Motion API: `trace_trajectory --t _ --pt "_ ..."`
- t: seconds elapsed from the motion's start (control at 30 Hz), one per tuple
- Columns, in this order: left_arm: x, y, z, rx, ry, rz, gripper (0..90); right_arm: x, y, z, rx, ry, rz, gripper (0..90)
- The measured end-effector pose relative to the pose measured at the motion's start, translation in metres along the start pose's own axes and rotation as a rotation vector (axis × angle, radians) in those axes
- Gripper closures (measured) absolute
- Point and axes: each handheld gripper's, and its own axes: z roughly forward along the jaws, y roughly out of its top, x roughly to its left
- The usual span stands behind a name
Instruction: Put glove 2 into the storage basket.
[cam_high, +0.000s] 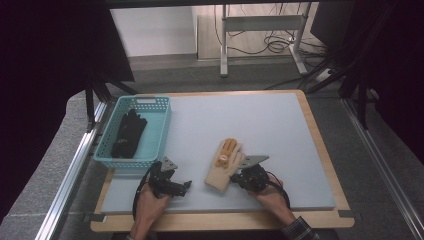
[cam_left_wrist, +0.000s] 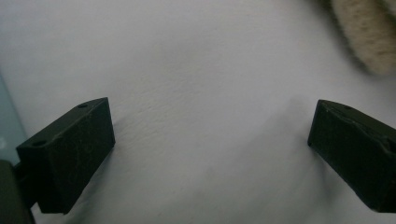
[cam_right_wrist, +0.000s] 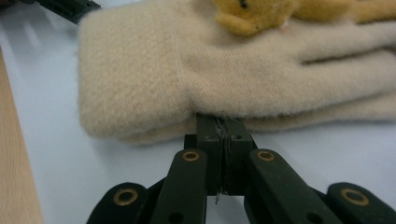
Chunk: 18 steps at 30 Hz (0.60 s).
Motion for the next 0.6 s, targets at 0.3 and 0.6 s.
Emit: trace_trajectory --t 0.3,0.6 --pt "0.0 0.0 0.0 0.002 0.002 -0.001 1.5 0.008 0.015 0.018 -0.005 -0.029 -0.032 85.4" --pt "0.0 -0.001 0.0 -0.001 0.002 0.001 1.0 0.008 0.013 0.012 -0.012 -0.033 -0.035 79.6"
